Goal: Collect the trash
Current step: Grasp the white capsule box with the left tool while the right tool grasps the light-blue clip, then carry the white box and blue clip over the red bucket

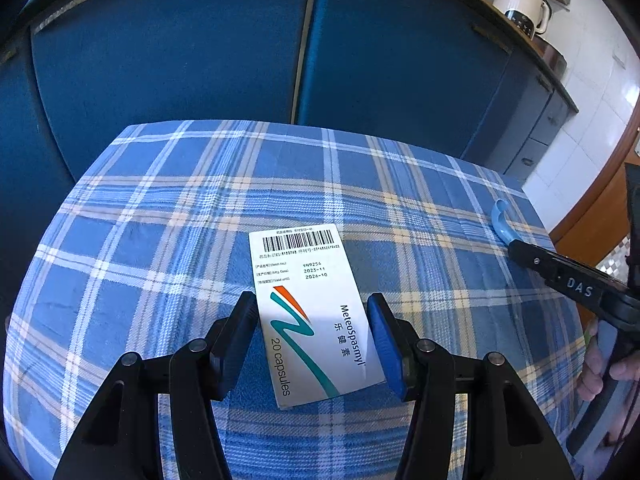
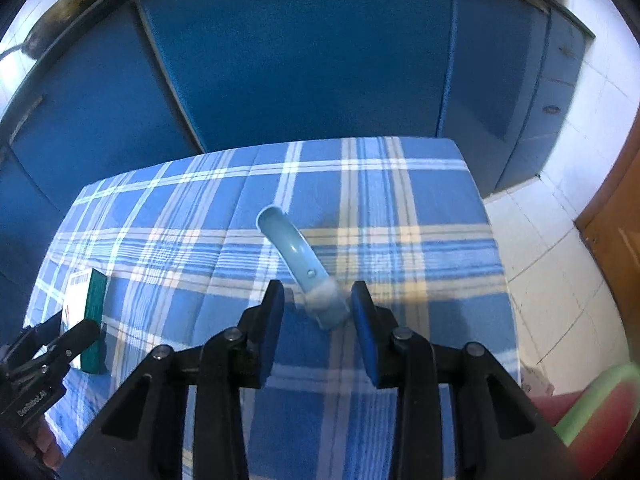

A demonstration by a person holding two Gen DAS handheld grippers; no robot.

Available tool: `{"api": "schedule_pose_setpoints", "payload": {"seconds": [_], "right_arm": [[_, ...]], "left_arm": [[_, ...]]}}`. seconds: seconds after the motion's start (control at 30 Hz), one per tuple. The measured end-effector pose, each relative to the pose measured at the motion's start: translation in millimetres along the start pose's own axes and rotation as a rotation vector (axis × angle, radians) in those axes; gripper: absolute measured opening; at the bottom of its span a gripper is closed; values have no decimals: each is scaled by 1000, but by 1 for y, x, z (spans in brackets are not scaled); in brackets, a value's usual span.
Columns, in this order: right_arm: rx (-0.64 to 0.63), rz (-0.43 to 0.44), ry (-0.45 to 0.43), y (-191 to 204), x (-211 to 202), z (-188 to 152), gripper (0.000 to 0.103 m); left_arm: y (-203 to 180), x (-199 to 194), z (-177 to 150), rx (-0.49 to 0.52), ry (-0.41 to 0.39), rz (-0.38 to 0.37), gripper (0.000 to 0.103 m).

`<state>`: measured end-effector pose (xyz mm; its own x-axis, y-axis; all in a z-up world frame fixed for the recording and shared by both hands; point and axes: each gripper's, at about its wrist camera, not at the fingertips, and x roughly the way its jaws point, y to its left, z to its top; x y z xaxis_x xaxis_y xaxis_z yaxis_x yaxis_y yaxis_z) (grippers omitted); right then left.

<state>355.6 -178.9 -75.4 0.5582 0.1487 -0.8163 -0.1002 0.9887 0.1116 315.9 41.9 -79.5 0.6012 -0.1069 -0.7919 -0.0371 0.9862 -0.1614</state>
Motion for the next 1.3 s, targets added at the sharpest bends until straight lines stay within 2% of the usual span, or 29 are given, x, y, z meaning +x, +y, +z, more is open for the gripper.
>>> {"api": "schedule_pose_setpoints", "payload": {"seconds": [0.03, 0.07, 0.1, 0.2, 0.4, 0.93, 1.3], "right_arm": [[-19, -6, -2, 3, 1, 0, 36], [-33, -7, -3, 5, 1, 0, 27], [-47, -6, -5, 7, 1, 0, 24], [-80, -4, -13, 13, 0, -4, 24], [-45, 56, -29, 13, -16, -17, 23], [98, 136, -158, -14, -116, -79, 23], [167, 138, -234, -42, -174, -127, 23]], "left_arm": [[0, 0, 0, -1, 0, 0, 58], [0, 0, 0, -2, -1, -1, 58], [0, 0, 0, -3, -1, -2, 58], [-1, -2, -1, -1, -2, -5, 58], [-8, -11, -2, 13, -22, -26, 58], [-49, -56, -22, 101, -39, -100, 58], [-93, -95, -49, 161, -46, -175, 58]]}}
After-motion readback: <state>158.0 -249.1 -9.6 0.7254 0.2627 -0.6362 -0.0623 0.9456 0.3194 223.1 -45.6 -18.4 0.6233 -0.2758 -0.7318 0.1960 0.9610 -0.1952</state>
